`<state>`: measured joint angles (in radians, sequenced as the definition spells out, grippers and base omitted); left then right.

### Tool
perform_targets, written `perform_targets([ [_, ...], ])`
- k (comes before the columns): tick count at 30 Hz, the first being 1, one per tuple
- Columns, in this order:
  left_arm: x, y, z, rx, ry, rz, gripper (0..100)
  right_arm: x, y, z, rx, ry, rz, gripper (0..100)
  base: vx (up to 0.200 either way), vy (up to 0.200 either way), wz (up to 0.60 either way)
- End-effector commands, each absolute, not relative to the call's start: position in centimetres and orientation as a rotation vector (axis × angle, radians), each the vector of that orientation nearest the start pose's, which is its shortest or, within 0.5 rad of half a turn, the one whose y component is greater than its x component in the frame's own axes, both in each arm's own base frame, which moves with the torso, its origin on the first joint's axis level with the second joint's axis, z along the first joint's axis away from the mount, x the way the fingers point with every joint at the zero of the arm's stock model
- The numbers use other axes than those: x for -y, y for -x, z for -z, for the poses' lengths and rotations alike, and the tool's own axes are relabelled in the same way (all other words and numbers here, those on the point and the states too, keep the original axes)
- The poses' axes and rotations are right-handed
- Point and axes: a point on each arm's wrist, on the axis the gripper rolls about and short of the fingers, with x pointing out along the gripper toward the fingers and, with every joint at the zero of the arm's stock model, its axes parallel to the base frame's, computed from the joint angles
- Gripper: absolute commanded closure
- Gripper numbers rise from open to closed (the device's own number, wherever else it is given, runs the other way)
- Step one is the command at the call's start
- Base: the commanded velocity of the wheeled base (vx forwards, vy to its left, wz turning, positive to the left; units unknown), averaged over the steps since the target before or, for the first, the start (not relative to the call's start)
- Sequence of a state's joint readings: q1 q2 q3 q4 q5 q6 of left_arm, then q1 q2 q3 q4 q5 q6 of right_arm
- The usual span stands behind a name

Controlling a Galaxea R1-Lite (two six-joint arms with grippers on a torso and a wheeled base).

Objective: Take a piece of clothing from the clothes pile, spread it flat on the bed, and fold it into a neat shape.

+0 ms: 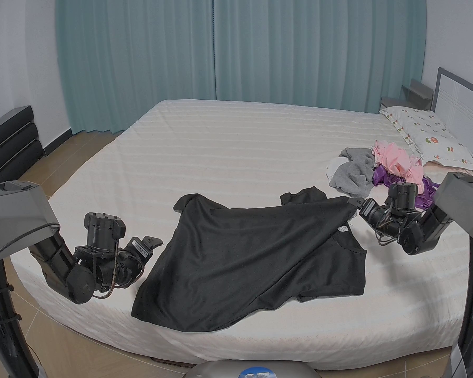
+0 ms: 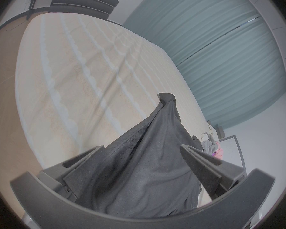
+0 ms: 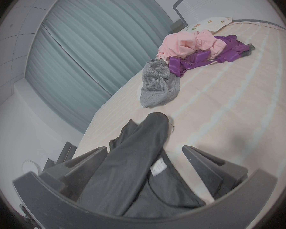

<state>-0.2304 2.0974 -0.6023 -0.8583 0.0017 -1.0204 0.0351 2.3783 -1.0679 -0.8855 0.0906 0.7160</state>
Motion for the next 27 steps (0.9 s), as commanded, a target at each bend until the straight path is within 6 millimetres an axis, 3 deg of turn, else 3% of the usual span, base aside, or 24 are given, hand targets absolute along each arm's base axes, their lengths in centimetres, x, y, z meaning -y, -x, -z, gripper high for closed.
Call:
perform_targets([
  [1,7.1,-30.1,-3.8,-0.684,0.873,-0.104,0,-0.8,-36.2,-5.5,-0.453,-0.732,-0.033,0,0.000,0.000,0.00],
  [9,7.2,-29.3,-3.7,-0.701,0.860,-0.103,0,-1.4,-31.3,-4.6,-0.547,-0.729,-0.027,0,0.000,0.000,0.00],
  [12,7.2,-29.3,-3.6,-0.703,0.859,-0.106,0,-1.4,-30.9,-4.5,-0.553,-0.733,-0.026,0,0.000,0.000,0.00],
  [14,7.1,-28.9,-3.2,-0.722,0.830,-0.106,0,-1.3,-29.1,-3.4,-0.622,-0.733,-0.004,0,0.000,0.000,0.00],
  [27,7.1,-28.9,-2.9,-0.733,0.823,-0.110,0,-0.6,-27.0,-2.5,-0.648,-0.762,-0.032,0,0.000,0.000,0.00],
])
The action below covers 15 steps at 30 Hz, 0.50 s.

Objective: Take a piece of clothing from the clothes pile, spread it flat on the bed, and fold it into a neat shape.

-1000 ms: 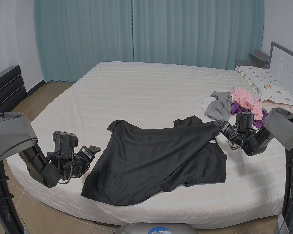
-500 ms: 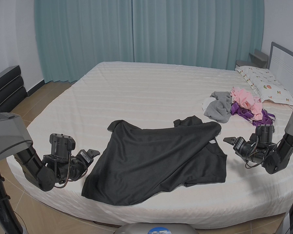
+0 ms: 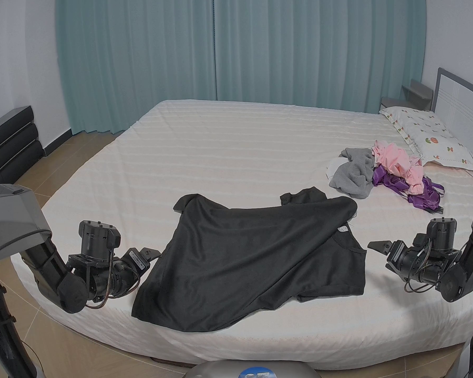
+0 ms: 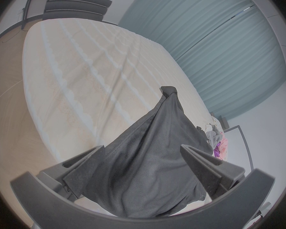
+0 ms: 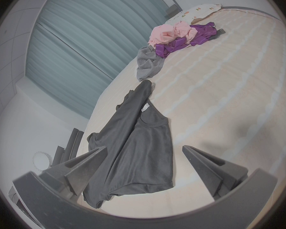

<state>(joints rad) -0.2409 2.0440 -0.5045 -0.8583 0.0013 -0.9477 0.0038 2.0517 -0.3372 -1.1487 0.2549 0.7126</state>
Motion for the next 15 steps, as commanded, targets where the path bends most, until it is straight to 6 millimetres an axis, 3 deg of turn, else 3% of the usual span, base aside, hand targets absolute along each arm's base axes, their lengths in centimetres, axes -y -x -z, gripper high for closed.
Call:
perform_targets([
  [1,7.13,-28.84,-2.89,-0.734,0.822,-0.109,0,-0.78,-26.88,-2.43,-0.654,-0.760,-0.039,0,0.000,0.000,0.00],
  [9,7.17,-28.83,-2.89,-0.735,0.822,-0.107,0,-1.26,-26.37,-2.26,-0.677,-0.758,-0.048,0,0.000,0.000,0.00],
  [15,7.17,-28.82,-2.88,-0.736,0.823,-0.109,0,-1.41,-26.08,-2.04,-0.693,-0.756,-0.048,0,-0.200,0.000,0.00],
])
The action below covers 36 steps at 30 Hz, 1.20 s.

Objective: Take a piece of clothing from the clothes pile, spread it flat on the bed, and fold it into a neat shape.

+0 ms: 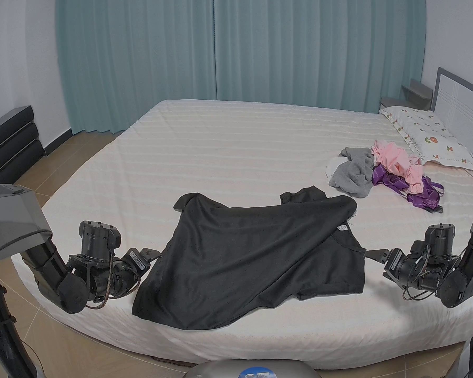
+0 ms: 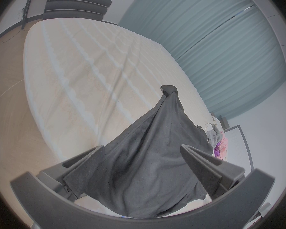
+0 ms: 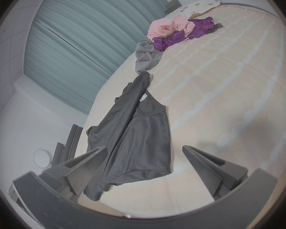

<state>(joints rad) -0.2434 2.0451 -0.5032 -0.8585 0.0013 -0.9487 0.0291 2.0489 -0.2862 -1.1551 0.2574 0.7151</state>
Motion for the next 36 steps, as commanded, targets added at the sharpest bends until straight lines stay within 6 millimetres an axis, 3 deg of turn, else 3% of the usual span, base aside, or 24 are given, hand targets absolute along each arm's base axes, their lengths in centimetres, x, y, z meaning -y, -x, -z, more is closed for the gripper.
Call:
perform_targets([
  [1,7.2,-28.8,-2.9,-0.735,0.823,-0.108,0,-1.5,-26.1,-2.0,-0.693,-0.757,-0.049,0,-0.200,0.000,0.00],
  [12,7.2,-28.8,-2.7,-0.747,0.817,-0.114,0,-1.6,-26.0,-2.0,-0.699,-0.757,-0.053,0,-0.036,0.000,0.00],
  [22,6.8,-27.5,-0.9,-0.829,0.700,-0.121,0,-1.6,-26.0,-1.9,-0.702,-0.759,-0.053,0,0.000,0.000,0.00],
  [36,6.9,-27.6,1.2,-0.905,0.668,-0.147,0,-1.7,-26.0,-1.6,-0.719,-0.760,-0.053,0,0.000,0.000,0.00],
])
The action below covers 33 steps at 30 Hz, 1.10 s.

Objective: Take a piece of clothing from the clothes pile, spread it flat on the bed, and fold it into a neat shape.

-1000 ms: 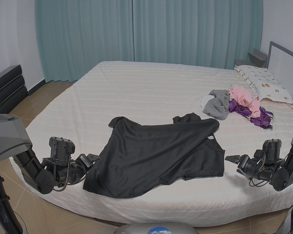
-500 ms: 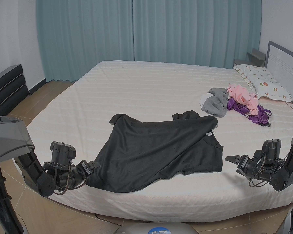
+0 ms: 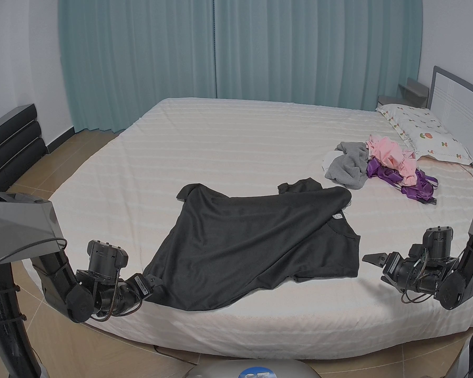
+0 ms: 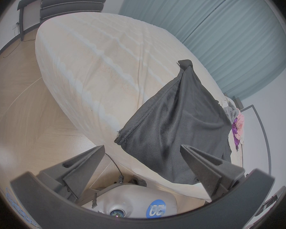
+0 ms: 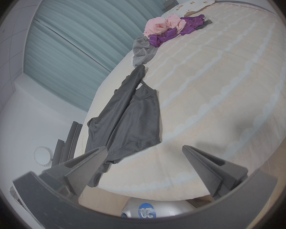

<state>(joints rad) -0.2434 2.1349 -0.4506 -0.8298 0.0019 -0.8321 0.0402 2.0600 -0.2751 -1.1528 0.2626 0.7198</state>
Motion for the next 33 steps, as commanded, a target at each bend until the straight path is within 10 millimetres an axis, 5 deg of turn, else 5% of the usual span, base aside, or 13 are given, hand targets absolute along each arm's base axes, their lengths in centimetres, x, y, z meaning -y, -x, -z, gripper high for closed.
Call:
perform_targets([
  [1,6.9,-27.6,1.2,-0.905,0.668,-0.147,0,-1.7,-26.0,-1.6,-0.719,-0.760,-0.053,0,0.000,0.000,0.00],
  [13,7.0,-28.6,2.5,-0.913,0.668,-0.156,0,-1.9,-25.9,-1.5,-0.727,-0.756,-0.061,0,0.000,0.000,0.00],
  [14,6.9,-28.7,2.6,-0.913,0.669,-0.156,100,-2.0,-25.9,-1.5,-0.729,-0.756,-0.063,0,0.000,0.000,0.00],
  [22,7.0,-28.3,2.4,-0.911,0.658,-0.160,100,-2.1,-25.9,-1.5,-0.726,-0.755,-0.066,0,0.000,0.000,0.00],
  [33,7.0,-28.2,-1.0,-0.794,0.670,-0.142,100,-4.0,-25.7,-1.1,-0.772,-0.730,-0.124,0,0.000,0.000,0.00],
])
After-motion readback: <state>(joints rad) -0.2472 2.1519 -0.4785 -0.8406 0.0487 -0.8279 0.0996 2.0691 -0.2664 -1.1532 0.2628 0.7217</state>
